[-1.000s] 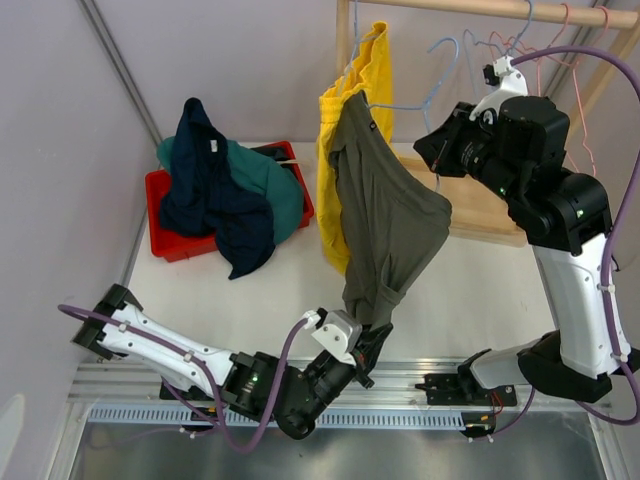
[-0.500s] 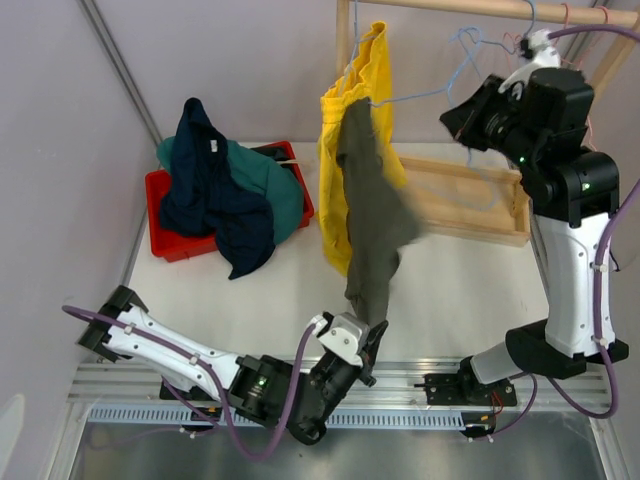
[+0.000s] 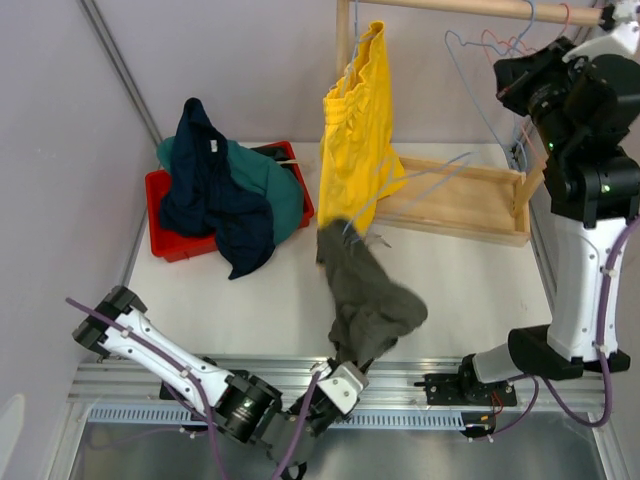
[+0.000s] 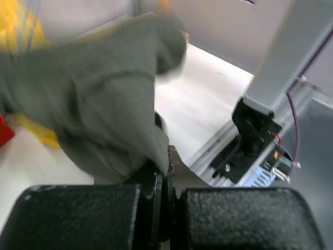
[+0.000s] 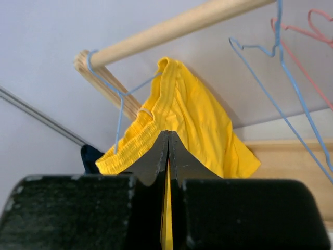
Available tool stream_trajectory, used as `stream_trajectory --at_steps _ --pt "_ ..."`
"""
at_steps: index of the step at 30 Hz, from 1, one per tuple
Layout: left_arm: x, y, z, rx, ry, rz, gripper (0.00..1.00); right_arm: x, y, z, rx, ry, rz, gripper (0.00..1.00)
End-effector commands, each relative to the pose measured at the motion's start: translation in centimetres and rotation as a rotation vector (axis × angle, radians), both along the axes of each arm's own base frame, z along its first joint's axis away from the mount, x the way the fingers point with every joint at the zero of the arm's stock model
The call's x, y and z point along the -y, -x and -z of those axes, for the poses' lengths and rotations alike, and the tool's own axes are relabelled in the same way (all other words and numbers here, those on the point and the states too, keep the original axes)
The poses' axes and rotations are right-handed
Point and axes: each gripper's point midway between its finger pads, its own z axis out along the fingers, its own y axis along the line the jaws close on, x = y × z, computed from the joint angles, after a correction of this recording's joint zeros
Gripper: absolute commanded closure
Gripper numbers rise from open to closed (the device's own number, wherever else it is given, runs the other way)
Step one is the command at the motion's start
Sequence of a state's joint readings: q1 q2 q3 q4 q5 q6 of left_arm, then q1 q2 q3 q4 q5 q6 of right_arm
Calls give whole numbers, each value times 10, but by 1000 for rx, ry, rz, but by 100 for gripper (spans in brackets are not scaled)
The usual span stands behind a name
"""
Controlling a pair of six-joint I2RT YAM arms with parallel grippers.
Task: Remove the shorts from the hanger
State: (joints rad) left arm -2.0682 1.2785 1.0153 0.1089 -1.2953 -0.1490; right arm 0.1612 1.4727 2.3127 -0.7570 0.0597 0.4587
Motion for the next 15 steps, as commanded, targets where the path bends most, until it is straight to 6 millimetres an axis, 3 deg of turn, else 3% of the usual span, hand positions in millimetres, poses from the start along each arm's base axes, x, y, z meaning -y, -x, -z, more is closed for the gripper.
stream_trajectory --at_steps 1,3,4,6,7,8,10,12,13,14,15 --pt "-11 21 -33 -18 84 170 100 10 78 -69 231 -102 -16 100" --pt "-16 -15 -57 30 105 137 100 7 98 -53 182 -99 -50 100" --pt "-20 -49 -76 39 137 63 100 12 126 -59 213 -102 -49 100" --pt "-23 -71 -101 77 159 81 100 17 145 -49 195 -88 -35 100" --pt "-28 -92 -114 89 156 42 100 20 160 -49 203 -84 -33 100" --pt "-28 -94 -130 107 170 56 100 20 166 -46 193 -80 -37 100" --pt "-30 -96 -138 128 156 54 100 11 178 -33 145 -66 -96 100" --pt "-32 -90 -121 75 129 87 100 -3 180 -15 84 -57 -178 100" --pt "-33 -85 -114 42 143 104 100 -24 175 8 11 -52 -288 100" --pt "-35 -79 -104 -25 171 119 100 -31 177 20 -21 -50 -336 100" --pt "-39 -76 -67 -45 103 112 100 -40 176 31 -46 -46 -386 100"
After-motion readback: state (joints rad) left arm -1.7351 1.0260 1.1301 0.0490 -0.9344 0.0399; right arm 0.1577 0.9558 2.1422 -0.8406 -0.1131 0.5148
